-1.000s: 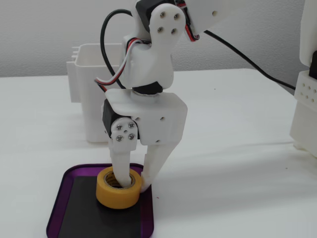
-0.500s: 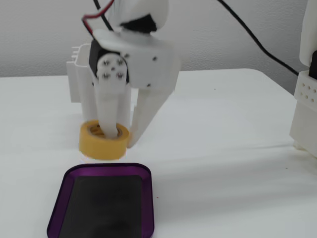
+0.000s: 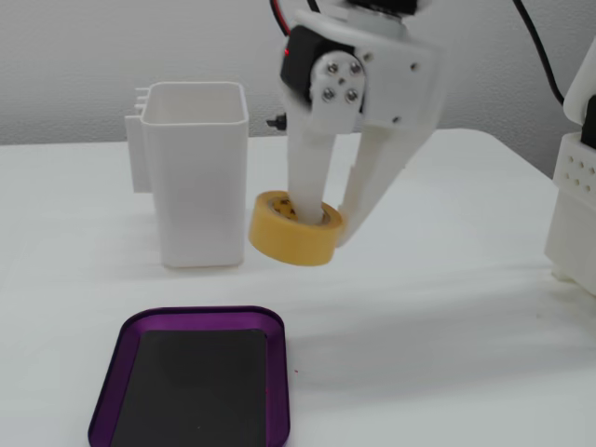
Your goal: Remove the yellow tape from the box.
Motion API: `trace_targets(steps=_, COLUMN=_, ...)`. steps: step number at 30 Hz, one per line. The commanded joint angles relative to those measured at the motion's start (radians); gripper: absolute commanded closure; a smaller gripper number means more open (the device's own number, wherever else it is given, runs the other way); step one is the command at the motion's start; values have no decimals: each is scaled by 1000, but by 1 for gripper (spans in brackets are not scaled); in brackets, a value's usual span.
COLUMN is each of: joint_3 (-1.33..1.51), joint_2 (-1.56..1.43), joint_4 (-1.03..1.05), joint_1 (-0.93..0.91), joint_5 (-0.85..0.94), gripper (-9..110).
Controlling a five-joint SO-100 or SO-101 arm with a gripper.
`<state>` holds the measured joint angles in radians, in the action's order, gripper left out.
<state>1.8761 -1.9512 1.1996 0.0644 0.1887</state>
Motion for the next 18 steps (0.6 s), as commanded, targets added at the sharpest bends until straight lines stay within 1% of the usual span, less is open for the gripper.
trace_targets(steps=1, joint_3=181, joint_2=-124, joint_4=-97, joint_1=5, joint_5=6, gripper=102)
trace_targets(steps=9, joint_3=479, joint_2=-198, joint_4=-305, joint_1=-2, joint_5=6, gripper=102)
trace_targets(steps=14, joint_3=549, joint_2=-198, joint_4=-394, joint_1=-8, joint_5=6, gripper=102)
trace_targets(steps=18, joint_3=568, joint_2=-198, joint_4=-400, joint_1=-8, joint_5=6, gripper=101)
